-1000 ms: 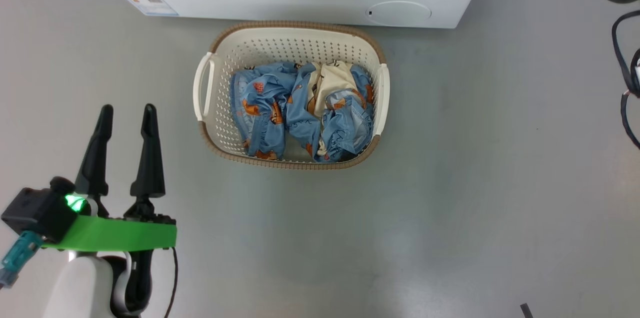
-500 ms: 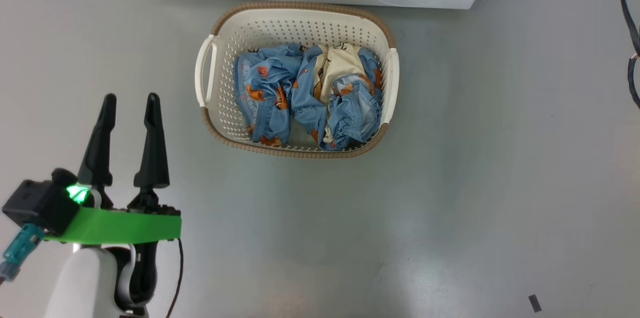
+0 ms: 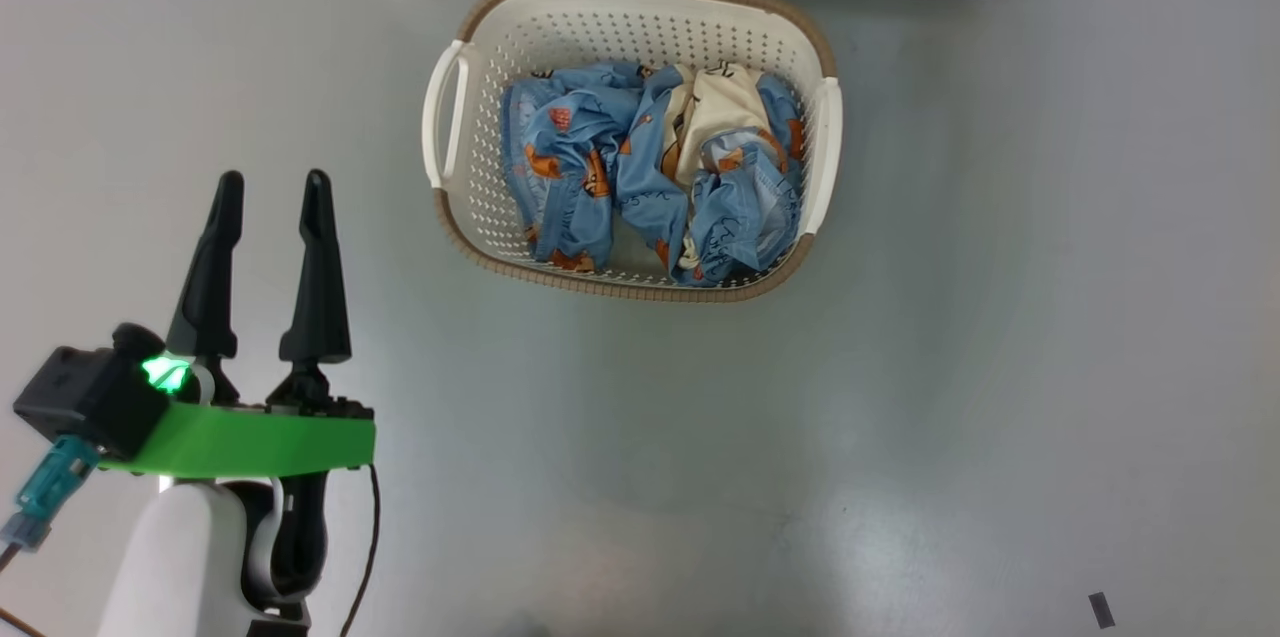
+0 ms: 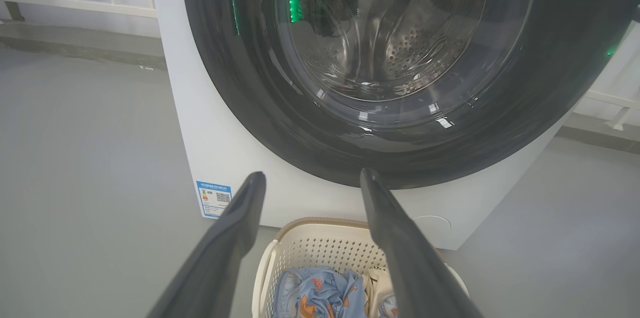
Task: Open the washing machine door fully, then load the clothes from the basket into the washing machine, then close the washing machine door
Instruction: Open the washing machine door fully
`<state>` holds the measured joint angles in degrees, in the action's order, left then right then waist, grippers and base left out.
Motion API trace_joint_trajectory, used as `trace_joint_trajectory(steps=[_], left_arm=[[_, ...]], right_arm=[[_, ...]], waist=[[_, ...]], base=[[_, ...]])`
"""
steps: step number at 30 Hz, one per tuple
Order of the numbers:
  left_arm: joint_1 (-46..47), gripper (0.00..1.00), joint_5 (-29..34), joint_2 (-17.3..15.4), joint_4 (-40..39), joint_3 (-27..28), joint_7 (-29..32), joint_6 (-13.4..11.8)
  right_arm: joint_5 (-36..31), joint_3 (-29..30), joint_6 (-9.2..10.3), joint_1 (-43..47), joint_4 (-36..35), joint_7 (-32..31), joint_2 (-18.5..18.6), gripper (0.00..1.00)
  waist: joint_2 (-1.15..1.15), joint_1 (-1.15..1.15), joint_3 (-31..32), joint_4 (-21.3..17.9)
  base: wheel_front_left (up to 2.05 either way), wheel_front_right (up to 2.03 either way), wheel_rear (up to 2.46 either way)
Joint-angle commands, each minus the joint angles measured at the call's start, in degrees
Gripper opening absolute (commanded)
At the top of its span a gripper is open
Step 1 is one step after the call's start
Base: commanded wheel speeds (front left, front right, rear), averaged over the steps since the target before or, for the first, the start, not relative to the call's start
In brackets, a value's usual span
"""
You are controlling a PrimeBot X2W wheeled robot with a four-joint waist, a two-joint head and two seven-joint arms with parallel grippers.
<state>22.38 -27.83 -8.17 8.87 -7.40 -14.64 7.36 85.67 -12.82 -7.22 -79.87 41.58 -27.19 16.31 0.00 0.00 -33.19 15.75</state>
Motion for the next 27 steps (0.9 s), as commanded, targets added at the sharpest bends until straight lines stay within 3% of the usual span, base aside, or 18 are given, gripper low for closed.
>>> trace_joint_trajectory(steps=[1, 14, 27], left_arm=[[0.6, 1.00, 0.0, -1.5, -1.6, 1.8, -0.4, 0.1], [0.7, 1.00, 0.4, -0.7, -1.8, 2.8, -0.4, 0.1], [-1.7, 1.00, 1.6, -1.0, -0.9, 3.8, -0.4, 0.1]], right_arm=[[-0.7, -0.3, -0.26, -1.7, -1.1, -0.2, -1.2, 0.00], [-0.2, -2.6, -0.26, -1.8, 0.3, -3.6, -2.0, 0.00], [2.1, -5.4, -0.26, 8.9, -5.4, -8.4, -2.5, 0.00]], waist=[[0.00, 0.00, -0.5, 0.6], [0.00, 0.00, -0.2, 1.2], [0.00, 0.00, 5.9, -0.5]], base=[[0.00, 0.00, 0.00], [0.00, 0.00, 0.00], [0.00, 0.00, 0.00]])
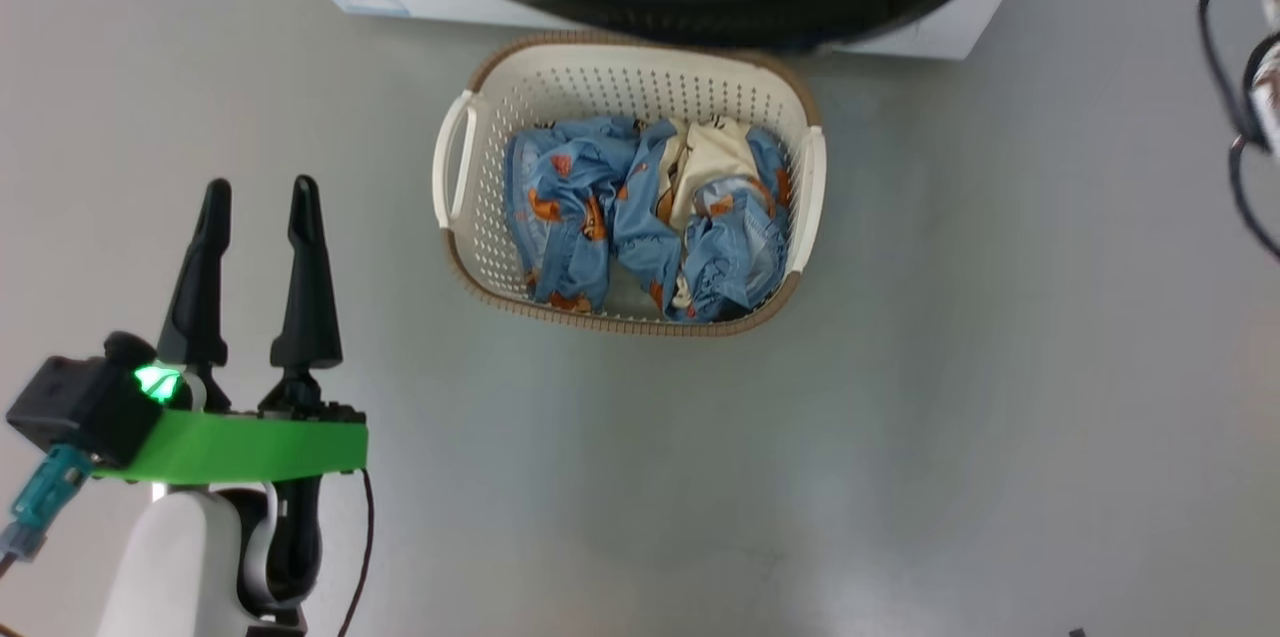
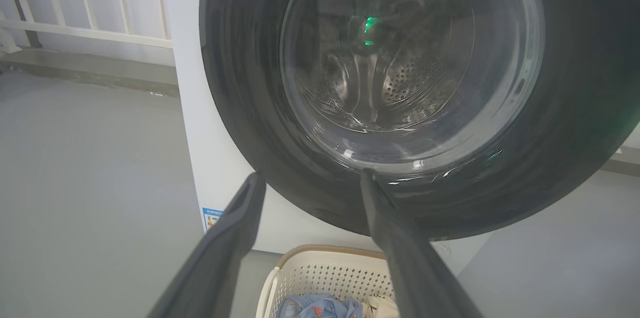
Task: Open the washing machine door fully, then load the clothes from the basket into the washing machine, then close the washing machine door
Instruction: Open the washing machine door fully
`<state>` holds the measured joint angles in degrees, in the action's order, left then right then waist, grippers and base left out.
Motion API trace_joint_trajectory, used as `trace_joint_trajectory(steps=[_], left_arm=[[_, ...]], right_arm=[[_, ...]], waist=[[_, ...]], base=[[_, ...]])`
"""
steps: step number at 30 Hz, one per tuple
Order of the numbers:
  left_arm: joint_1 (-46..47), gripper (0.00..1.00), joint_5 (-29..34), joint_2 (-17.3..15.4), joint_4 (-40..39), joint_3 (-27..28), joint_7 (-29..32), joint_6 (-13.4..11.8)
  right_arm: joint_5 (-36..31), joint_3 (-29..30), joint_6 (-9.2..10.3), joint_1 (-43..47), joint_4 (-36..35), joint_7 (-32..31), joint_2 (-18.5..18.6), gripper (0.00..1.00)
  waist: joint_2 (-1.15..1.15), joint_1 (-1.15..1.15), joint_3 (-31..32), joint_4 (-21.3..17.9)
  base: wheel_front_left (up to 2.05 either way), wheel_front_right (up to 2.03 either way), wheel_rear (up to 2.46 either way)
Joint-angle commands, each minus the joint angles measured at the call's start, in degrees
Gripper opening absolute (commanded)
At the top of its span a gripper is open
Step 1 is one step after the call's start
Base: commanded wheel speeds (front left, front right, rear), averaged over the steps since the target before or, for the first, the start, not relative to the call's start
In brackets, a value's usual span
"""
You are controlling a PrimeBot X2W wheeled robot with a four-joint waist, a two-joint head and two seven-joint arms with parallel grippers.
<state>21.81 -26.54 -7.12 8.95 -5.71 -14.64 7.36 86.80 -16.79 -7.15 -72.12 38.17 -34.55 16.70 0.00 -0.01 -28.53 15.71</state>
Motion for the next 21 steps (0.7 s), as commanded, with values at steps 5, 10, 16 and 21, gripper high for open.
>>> trace_joint_trajectory(steps=[5, 10, 16, 21], left_arm=[[-3.0, 1.00, 0.8, -2.2, -0.6, 2.5, -0.4, 0.1], [-5.2, 1.00, 1.7, -2.8, -0.4, 3.3, -0.4, 0.1], [-7.4, 1.00, 2.5, -2.6, 0.2, 4.0, -0.4, 0.1], [-8.9, 1.00, 3.1, -2.0, 0.9, 4.3, -0.4, 0.1]], right_arm=[[1.3, -2.5, -0.34, 6.8, -5.4, -1.7, -2.8, 0.00], [2.5, -3.1, -0.34, 12.7, -8.7, -2.7, -2.6, 0.00], [4.0, -3.3, -0.34, 18.8, -11.2, -3.6, -2.4, 0.00], [5.2, -3.3, -0.34, 23.9, -12.8, -4.5, -2.2, 0.00]], waist=[[0.00, 0.01, 4.6, -0.7], [0.00, 0.01, 7.8, -0.4], [0.00, 0.01, 11.5, 1.1], [0.00, 0.01, 14.5, 3.3]], base=[[0.00, 0.00, 0.00], [0.00, 0.00, 0.00], [0.00, 0.00, 0.00], [0.00, 0.00, 0.00]])
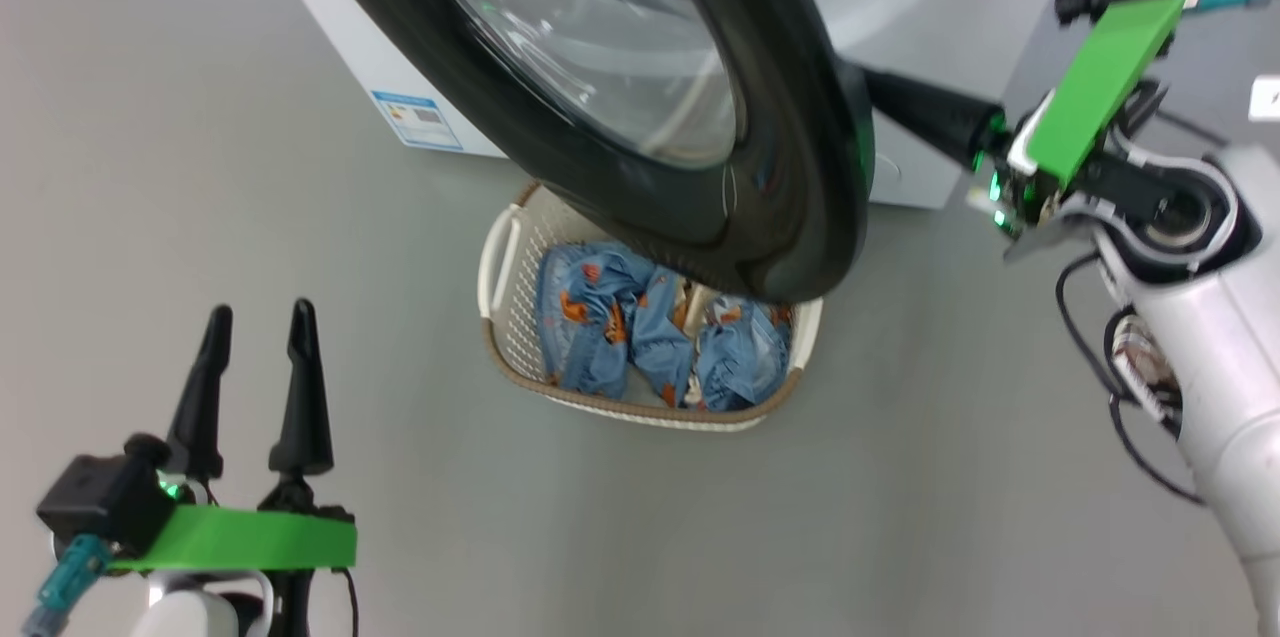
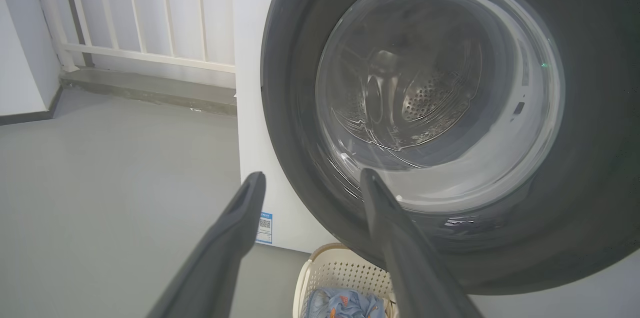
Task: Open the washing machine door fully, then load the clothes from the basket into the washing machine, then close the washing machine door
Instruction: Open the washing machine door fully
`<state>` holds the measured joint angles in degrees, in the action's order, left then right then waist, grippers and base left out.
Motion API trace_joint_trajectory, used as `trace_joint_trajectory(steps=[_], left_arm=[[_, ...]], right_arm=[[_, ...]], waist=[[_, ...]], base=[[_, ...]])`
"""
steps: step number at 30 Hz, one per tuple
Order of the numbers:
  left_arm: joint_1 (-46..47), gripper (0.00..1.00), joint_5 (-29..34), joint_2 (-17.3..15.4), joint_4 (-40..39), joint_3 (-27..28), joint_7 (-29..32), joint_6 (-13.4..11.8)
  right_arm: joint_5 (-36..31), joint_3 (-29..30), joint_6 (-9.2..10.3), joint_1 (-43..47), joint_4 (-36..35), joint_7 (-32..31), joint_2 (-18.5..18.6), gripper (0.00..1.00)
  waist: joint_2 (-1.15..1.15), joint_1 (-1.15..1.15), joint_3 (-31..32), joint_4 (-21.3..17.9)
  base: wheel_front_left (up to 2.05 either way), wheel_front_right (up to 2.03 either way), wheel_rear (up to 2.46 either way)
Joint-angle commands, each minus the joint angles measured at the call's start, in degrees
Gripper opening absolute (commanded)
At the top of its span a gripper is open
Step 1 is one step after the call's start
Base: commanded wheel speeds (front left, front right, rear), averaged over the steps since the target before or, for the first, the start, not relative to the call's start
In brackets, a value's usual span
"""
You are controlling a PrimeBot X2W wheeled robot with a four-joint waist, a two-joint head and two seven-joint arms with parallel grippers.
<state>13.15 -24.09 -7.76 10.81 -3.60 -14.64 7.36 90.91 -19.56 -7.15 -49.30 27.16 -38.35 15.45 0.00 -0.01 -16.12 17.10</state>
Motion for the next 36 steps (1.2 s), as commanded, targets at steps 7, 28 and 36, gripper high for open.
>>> trace_joint_trajectory(steps=[7, 28, 36], left_arm=[[-2.3, 1.00, 1.2, -1.0, 0.4, 1.7, -0.4, 0.1], [-6.0, 1.00, 2.7, -2.1, 2.6, -1.3, -0.4, 0.1], [-6.3, 1.00, 2.5, -2.2, 2.4, -1.2, -0.4, 0.1]], right_arm=[[2.7, -0.4, -0.34, 7.3, -3.8, -1.7, -1.6, 0.00], [4.7, 0.2, -0.34, 19.1, -6.6, -4.2, -6.8, 0.00], [3.8, 1.1, -0.34, 19.5, -6.5, -4.9, -7.9, 0.00]], waist=[[0.00, 0.01, 5.6, 5.1], [0.00, 0.01, 13.4, 12.7], [0.00, 0.01, 13.4, 13.1]], base=[[0.00, 0.00, 0.00], [0.00, 0.00, 0.00], [0.00, 0.00, 0.00]])
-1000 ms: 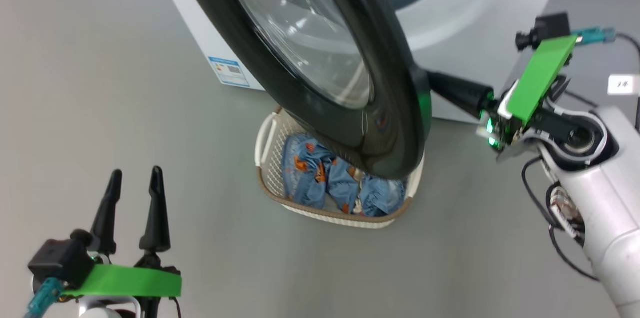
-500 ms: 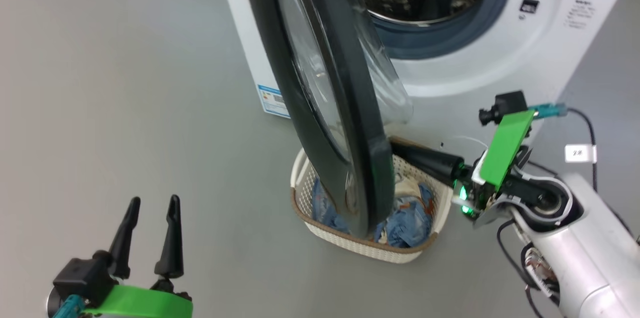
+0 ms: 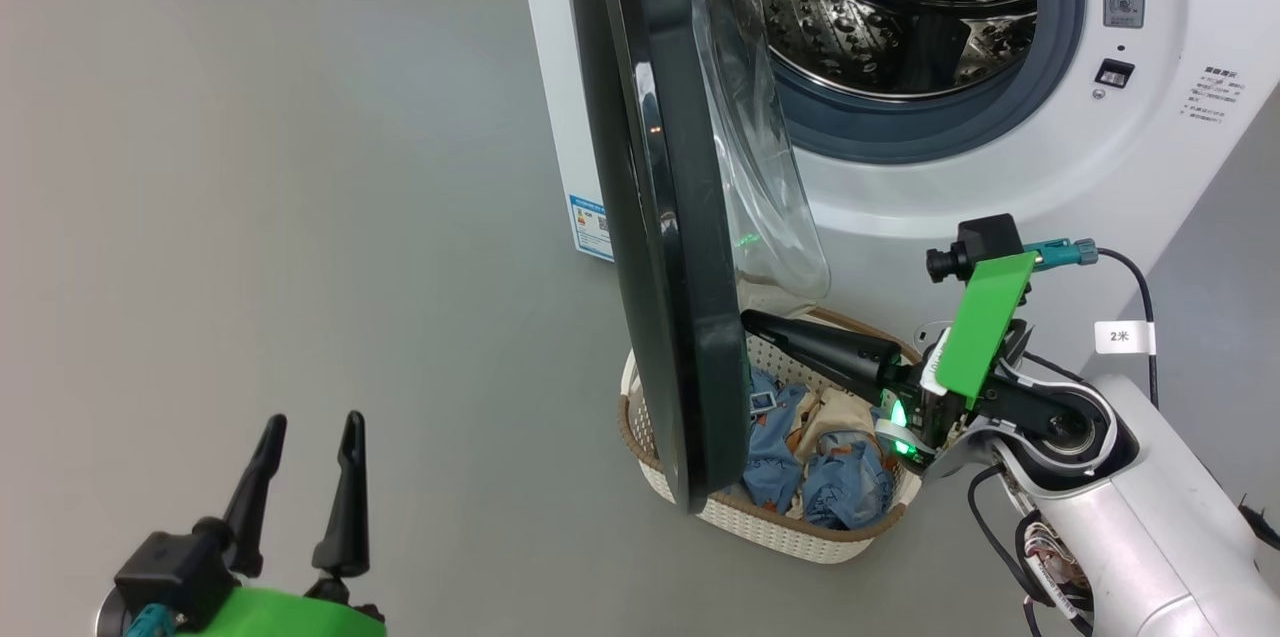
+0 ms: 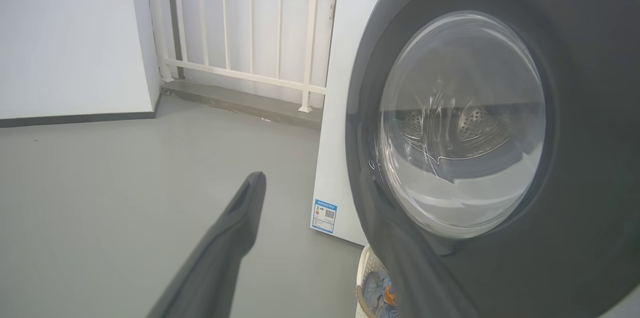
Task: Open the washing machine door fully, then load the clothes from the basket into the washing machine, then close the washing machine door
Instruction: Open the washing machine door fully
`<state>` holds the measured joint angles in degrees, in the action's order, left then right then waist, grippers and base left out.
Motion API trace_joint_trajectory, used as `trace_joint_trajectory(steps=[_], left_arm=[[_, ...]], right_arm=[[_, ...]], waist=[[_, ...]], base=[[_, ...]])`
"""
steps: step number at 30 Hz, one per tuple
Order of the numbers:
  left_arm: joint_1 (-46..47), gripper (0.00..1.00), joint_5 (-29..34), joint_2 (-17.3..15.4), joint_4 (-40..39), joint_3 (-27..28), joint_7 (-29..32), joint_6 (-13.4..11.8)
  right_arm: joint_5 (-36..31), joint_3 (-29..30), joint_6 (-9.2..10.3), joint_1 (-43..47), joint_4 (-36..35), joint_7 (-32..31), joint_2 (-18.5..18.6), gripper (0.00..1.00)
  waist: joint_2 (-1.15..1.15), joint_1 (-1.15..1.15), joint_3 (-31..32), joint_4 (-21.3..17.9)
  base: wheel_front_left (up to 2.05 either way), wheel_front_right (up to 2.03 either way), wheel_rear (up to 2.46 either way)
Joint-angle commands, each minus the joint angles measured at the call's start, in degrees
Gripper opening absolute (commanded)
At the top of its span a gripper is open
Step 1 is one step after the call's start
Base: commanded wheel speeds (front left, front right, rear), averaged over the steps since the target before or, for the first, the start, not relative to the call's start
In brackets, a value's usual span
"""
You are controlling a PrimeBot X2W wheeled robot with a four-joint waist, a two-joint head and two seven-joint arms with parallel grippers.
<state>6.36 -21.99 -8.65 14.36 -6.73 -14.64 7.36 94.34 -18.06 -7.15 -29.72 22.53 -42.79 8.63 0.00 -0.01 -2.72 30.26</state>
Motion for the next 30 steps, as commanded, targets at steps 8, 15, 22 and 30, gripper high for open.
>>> trace_joint_trajectory(steps=[8, 15, 22, 30], left_arm=[[0.5, 1.00, 0.5, -1.2, -1.1, 2.4, -0.4, 0.1], [0.4, 1.00, 0.7, -1.2, -1.2, 2.8, -0.4, 0.1], [-0.2, 1.00, 1.0, -0.8, -1.6, 3.5, -0.4, 0.1], [-1.0, 1.00, 1.1, -0.6, -2.1, 3.8, -0.4, 0.1]], right_arm=[[-0.5, 0.9, -0.34, 0.2, -2.1, -0.6, -1.3, 0.00], [-0.9, 2.4, -0.34, 1.2, -3.0, -0.4, -1.5, 0.00], [-2.0, 4.7, -0.34, 2.7, -4.2, 1.4, -1.0, 0.22], [-5.8, 6.7, -0.34, 5.8, -12.4, 7.0, -0.2, 1.00]], waist=[[0.00, 0.01, -0.1, -0.7], [0.00, 0.01, 0.5, -1.6], [0.00, 0.01, 1.4, -2.7], [0.00, 0.01, 2.9, -6.6]], base=[[0.00, 0.00, 0.00], [0.00, 0.00, 0.00], [0.00, 0.00, 0.00], [0.00, 0.00, 0.00]])
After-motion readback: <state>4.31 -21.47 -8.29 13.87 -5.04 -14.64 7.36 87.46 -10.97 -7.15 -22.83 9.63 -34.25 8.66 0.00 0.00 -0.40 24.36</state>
